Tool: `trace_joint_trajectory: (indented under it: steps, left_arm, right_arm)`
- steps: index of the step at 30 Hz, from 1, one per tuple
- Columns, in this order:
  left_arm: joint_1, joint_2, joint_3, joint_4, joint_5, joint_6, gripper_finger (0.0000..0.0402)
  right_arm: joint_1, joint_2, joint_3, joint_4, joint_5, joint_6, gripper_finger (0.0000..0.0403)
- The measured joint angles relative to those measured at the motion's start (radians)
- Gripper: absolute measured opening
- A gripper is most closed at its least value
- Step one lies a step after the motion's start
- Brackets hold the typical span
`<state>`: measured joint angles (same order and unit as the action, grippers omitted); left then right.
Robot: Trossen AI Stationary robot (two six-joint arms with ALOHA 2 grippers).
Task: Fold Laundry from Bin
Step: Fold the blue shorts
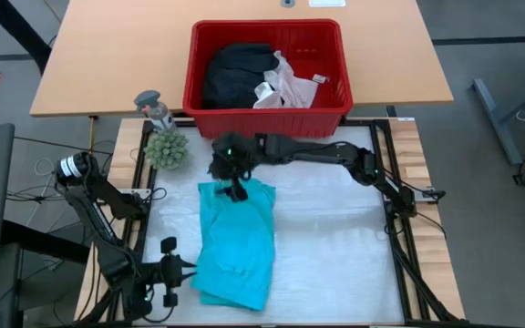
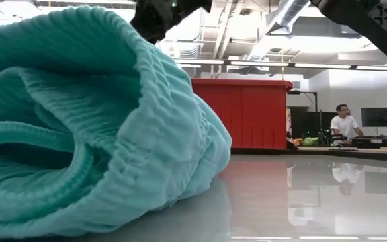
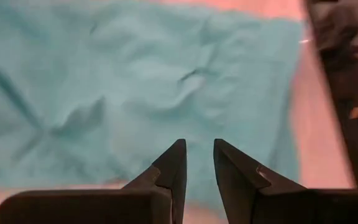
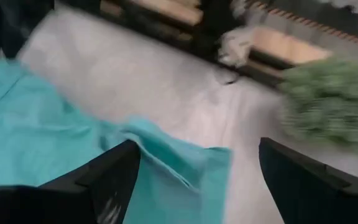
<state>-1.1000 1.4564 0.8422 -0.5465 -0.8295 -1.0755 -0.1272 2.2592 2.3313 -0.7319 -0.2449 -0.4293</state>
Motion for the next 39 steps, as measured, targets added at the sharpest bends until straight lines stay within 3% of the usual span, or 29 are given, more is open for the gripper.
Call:
trace_joint_trajectory:
  steps: [7,14,18,22,25,33,39]
  left_arm:
    - [-0.005,0.001,-0.051,-0.017,0.019,-0.141,0.0070]
    - [-0.038,0.001,-0.052,-0.020,0.036,-0.214,0.0070]
    - [-0.075,0.002,-0.053,0.042,0.132,0.046,0.0070]
    - [-0.116,0.002,-0.053,0.047,0.061,0.323,0.0070]
    - [-0.108,0.019,-0.053,0.050,0.066,0.488,0.0073]
    - [-0.087,0.087,-0.053,0.068,0.100,0.788,0.0118]
    - [-0.077,0.118,-0.053,0.077,0.027,0.955,0.0169]
  right_arm:
    - [-0.085,-0.061,0.021,-0.119,-0.135,0.143,0.0342]
    - [-0.076,-0.172,0.023,-0.373,-0.148,0.171,0.0342]
    - [-0.044,-0.212,0.021,-0.421,-0.105,0.167,0.0342]
    - [-0.019,-0.257,0.022,-0.452,-0.072,0.167,0.0341]
    - [-0.001,-0.274,0.022,-0.480,-0.067,0.168,0.0341]
    - [0.025,-0.280,0.021,-0.546,-0.062,0.195,0.0341]
    - [0.036,-0.277,0.021,-0.571,-0.063,0.201,0.0341]
